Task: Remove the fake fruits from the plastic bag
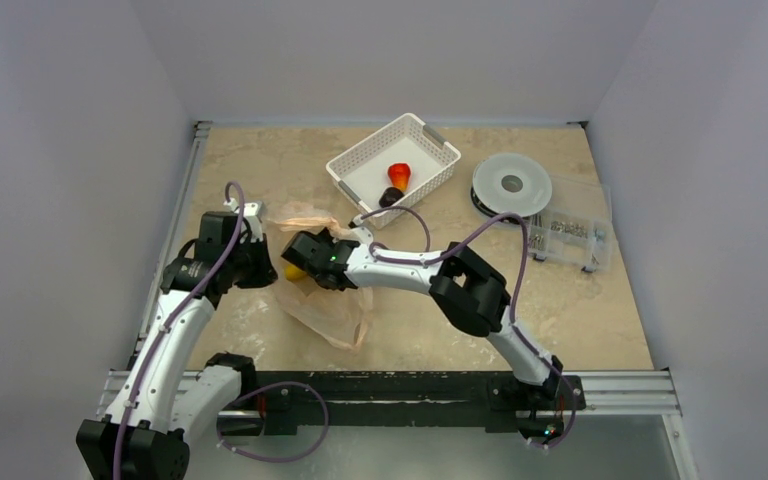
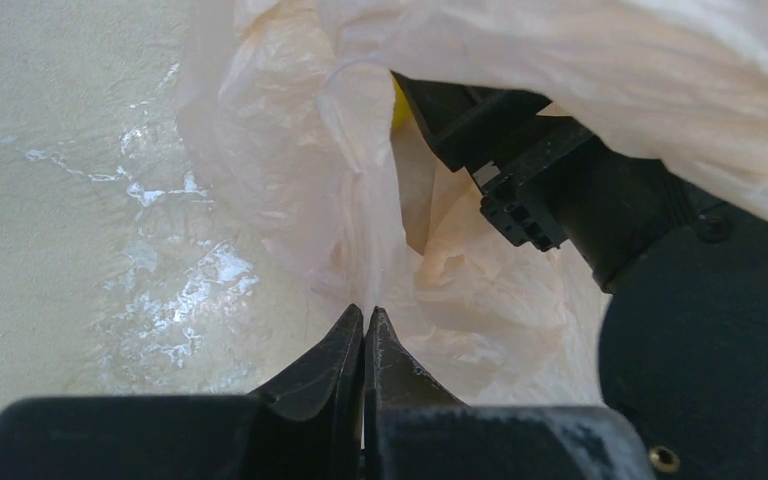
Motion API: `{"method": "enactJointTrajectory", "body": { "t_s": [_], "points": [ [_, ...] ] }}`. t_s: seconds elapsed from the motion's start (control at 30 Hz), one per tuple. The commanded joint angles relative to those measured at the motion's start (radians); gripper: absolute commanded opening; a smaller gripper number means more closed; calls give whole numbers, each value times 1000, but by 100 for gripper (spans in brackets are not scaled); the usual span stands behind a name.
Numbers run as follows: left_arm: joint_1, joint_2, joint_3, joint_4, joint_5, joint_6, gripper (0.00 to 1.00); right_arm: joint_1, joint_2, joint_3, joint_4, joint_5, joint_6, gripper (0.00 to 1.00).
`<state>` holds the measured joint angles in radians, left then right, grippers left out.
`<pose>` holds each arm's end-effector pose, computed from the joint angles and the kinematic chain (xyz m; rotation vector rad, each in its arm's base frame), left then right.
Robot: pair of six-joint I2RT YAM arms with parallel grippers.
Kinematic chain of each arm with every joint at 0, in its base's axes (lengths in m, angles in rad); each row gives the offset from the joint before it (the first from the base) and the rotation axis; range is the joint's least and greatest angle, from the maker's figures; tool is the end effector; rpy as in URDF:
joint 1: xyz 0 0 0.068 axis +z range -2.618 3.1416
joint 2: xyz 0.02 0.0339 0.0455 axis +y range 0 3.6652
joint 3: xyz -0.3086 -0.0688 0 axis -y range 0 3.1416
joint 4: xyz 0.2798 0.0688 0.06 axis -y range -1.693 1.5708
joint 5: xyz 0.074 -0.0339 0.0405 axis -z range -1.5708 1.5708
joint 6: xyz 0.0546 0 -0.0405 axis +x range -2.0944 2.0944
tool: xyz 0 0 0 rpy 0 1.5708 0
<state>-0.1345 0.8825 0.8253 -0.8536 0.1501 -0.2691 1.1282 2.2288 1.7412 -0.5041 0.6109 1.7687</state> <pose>0.1824 -0.0329 0.2946 -0.1039 2.4999 -0.3560 0.2634 0.4827 0.1802 0.9708 2.2099 0.6181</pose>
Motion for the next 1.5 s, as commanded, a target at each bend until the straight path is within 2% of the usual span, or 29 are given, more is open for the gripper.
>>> {"method": "enactJointTrajectory", "body": {
  "t_s": [0.0, 0.2, 0.3, 0.37, 0.7, 0.87, 1.17, 1.47],
  "points": [
    [-7, -5, 18, 18, 14, 1, 0, 7, 41, 73, -28, 52, -1, 56],
    [-7, -6, 17, 16, 10, 2, 0, 10, 87, 110, -34, 68, -17, 50],
    [-7, -7, 18, 17, 12, 2, 0, 10, 76, 94, 1, 66, -43, 34],
    [-7, -7, 18, 18, 12, 4, 0, 13, 60, 77, 32, 66, -62, 29],
    [-7, -5, 17, 18, 3, 4, 0, 17, -35, -27, 156, 35, -91, 18],
    [-7, -5, 18, 17, -5, 4, 0, 18, -117, -148, 280, -3, -122, 9],
    [-7, -6, 18, 14, -35, -1, 0, 16, -275, -335, 439, -94, -205, 3],
    [-7, -26, 21, -2, -106, -16, 0, -15, -372, -469, 565, -257, -289, 0]
  ]
}}
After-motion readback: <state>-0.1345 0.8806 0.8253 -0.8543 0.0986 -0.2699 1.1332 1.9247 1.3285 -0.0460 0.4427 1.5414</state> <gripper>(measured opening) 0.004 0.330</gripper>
